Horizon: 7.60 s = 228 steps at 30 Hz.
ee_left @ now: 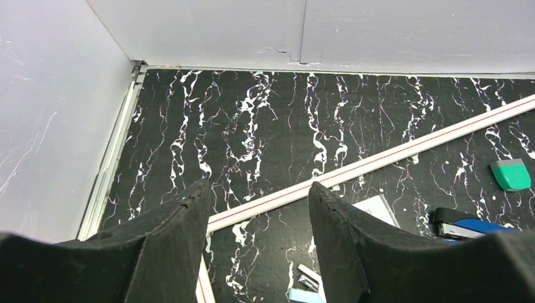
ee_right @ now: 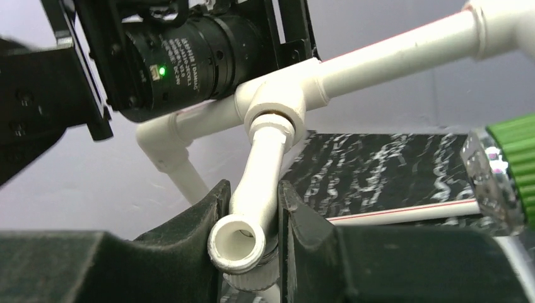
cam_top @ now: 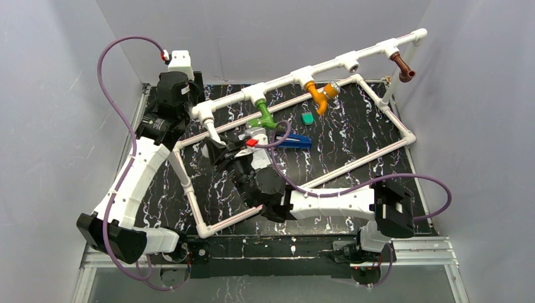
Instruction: Install the water faucets
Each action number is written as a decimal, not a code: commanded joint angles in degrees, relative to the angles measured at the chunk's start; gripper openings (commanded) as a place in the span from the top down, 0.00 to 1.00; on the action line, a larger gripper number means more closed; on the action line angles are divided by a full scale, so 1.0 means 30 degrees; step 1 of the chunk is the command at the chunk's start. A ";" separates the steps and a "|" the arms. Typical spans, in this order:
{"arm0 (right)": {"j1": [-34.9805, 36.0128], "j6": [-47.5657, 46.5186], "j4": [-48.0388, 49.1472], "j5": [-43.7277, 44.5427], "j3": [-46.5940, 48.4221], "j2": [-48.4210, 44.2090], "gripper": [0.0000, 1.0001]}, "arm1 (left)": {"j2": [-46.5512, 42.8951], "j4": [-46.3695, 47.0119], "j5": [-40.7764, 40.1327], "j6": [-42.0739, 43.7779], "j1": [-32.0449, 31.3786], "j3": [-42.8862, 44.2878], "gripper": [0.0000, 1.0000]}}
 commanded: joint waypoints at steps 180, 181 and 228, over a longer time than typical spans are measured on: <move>-0.0410 -0.6978 0.6532 -0.1933 -0.1001 -0.0323 0.99 | 0.1154 -0.5073 0.1081 0.0237 -0.1411 -0.2025 0.43; -0.0440 -0.6033 0.6813 -0.1381 -0.1093 -0.0295 0.99 | 0.1140 -0.5091 0.1084 0.0245 -0.1412 -0.1989 0.43; -0.2887 1.5715 -0.1619 -0.2824 -0.5558 -0.6623 0.13 | 0.0935 -0.5117 0.0729 0.0314 -0.1542 -0.2062 0.42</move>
